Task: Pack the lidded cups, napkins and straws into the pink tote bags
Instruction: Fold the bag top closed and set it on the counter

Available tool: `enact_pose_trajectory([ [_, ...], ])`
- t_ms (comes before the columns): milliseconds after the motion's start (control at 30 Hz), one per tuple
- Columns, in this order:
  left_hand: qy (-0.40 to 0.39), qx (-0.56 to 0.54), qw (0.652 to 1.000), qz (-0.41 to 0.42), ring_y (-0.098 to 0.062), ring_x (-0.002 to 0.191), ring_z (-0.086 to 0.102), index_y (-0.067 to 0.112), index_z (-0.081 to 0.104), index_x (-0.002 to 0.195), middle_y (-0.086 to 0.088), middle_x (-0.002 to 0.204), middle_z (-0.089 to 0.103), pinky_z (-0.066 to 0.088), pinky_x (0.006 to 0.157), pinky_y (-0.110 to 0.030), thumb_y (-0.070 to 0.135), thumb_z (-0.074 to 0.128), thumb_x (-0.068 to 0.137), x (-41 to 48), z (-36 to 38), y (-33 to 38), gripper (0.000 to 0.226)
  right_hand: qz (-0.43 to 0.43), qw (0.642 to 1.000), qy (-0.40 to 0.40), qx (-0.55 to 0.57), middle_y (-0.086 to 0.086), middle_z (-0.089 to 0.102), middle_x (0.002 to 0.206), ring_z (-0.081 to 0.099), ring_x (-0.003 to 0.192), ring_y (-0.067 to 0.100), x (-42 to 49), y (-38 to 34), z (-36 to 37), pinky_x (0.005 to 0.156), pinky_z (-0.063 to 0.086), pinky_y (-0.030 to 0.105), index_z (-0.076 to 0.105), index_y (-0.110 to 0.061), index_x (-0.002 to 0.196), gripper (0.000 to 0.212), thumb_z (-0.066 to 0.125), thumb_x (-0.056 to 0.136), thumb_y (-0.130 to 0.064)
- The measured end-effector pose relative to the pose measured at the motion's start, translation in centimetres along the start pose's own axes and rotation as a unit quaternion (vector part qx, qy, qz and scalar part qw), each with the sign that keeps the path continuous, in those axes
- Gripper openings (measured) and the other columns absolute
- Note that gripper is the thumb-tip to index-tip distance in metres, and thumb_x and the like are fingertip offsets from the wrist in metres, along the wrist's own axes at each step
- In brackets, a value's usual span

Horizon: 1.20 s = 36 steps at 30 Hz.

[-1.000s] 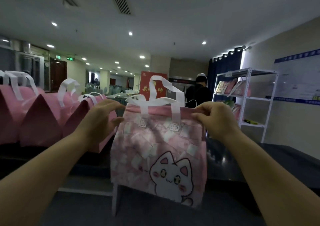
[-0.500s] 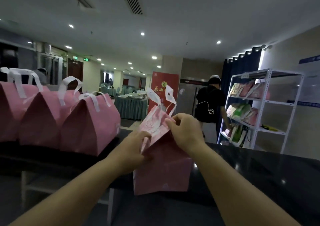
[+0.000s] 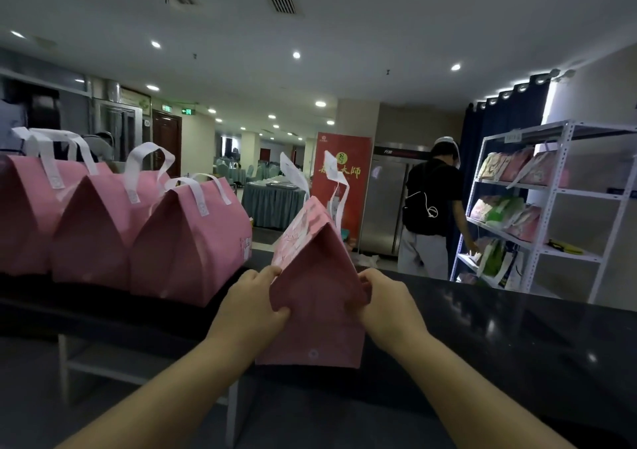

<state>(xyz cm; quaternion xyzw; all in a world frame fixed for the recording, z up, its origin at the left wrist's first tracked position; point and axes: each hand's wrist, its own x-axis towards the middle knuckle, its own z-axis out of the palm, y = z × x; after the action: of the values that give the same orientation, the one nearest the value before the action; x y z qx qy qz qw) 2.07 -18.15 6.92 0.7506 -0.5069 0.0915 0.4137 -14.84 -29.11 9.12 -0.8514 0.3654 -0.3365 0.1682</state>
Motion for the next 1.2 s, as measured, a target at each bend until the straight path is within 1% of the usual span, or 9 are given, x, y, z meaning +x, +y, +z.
enact_pose_trajectory([
  [100,0.024,0.012,1.000,-0.009,-0.021,0.094,0.054,0.021,0.051,0.114,-0.001,0.099,0.053,0.040,0.073,-0.028,0.020,0.063,0.072,1.1,-0.2,-1.5,0.044,-0.017,0.999,0.013,-0.050,0.000,0.064,0.093,0.056,0.073,0.017,1.1,-1.5,2.2,0.056,0.043,0.027,0.051,-0.021,0.093,0.012,0.060,0.086,-0.023],
  [267,0.033,0.057,0.997,-0.036,-0.033,0.096,0.056,0.015,0.046,0.111,-0.010,0.101,0.059,0.043,0.073,-0.036,0.019,0.062,0.072,4.3,-0.7,-4.2,0.043,-0.013,0.997,0.009,-0.071,0.005,0.060,0.100,0.058,0.084,0.025,4.2,-4.0,5.7,0.066,0.046,0.032,0.050,-0.015,0.102,0.017,0.055,0.089,-0.024],
  [400,0.027,0.084,0.995,-0.051,-0.039,0.085,0.058,0.013,0.041,0.101,-0.016,0.089,0.060,0.047,0.069,-0.042,0.016,0.056,0.074,7.1,-1.0,-6.8,0.031,0.018,0.998,-0.011,-0.063,0.009,0.059,0.102,0.058,0.089,0.030,7.2,-5.5,7.8,0.070,0.048,0.036,0.047,-0.013,0.099,0.018,0.057,0.086,-0.022],
  [533,0.029,0.114,0.991,-0.059,-0.040,0.083,0.055,0.013,0.039,0.090,-0.019,0.088,0.058,0.040,0.064,-0.039,0.010,0.052,0.076,9.2,-1.2,-8.3,0.019,0.027,0.996,-0.030,-0.082,0.010,0.056,0.106,0.057,0.093,0.031,9.3,-6.7,9.8,0.070,0.045,0.036,0.045,-0.014,0.102,0.021,0.057,0.087,-0.021],
  [633,0.033,0.146,0.988,-0.046,-0.038,0.094,0.054,0.007,0.048,0.092,-0.018,0.099,0.059,0.042,0.072,-0.041,0.011,0.053,0.078,9.9,-1.6,-8.8,0.015,0.039,0.994,-0.037,-0.098,0.009,0.056,0.108,0.057,0.095,0.031,10.0,-7.2,10.3,0.071,0.046,0.036,0.046,-0.014,0.104,0.024,0.057,0.086,-0.024],
  [733,0.021,0.169,0.984,-0.043,-0.036,0.101,0.052,0.005,0.051,0.103,-0.015,0.108,0.057,0.043,0.081,-0.040,0.024,0.060,0.080,9.7,-2.9,-8.9,0.030,0.038,0.996,-0.005,-0.075,0.008,0.057,0.111,0.057,0.099,0.029,10.0,-7.5,9.5,0.082,0.050,0.041,0.054,-0.013,0.111,0.034,0.059,0.084,-0.031],
  [833,0.017,0.158,0.987,-0.024,-0.033,0.106,0.051,0.011,0.051,0.115,-0.010,0.116,0.055,0.044,0.088,-0.042,0.034,0.064,0.080,8.1,-4.9,-8.7,0.045,-0.023,0.997,0.063,-0.043,0.004,0.056,0.115,0.054,0.104,0.024,8.8,-8.0,7.9,0.087,0.048,0.040,0.054,-0.015,0.119,0.042,0.063,0.084,-0.038],
  [967,0.023,0.134,0.991,0.012,-0.023,0.101,0.054,0.019,0.055,0.112,-0.001,0.108,0.057,0.048,0.084,-0.040,0.042,0.065,0.078,4.4,-8.1,-8.5,0.042,-0.162,0.979,0.122,-0.007,0.003,0.063,0.106,0.058,0.096,0.019,5.8,-9.3,6.0,0.082,0.049,0.034,0.061,-0.012,0.112,0.035,0.068,0.083,-0.030],
  [1200,0.028,0.136,0.990,0.017,-0.010,0.083,0.057,0.024,0.062,0.096,0.011,0.089,0.060,0.050,0.074,-0.033,0.044,0.070,0.073,-4.5,-13.0,-10.0,0.031,-0.293,0.955,0.014,-0.045,0.000,0.064,0.105,0.059,0.096,0.021,-0.1,-11.7,7.2,0.079,0.050,0.037,0.063,-0.016,0.110,0.031,0.066,0.085,-0.034],
])
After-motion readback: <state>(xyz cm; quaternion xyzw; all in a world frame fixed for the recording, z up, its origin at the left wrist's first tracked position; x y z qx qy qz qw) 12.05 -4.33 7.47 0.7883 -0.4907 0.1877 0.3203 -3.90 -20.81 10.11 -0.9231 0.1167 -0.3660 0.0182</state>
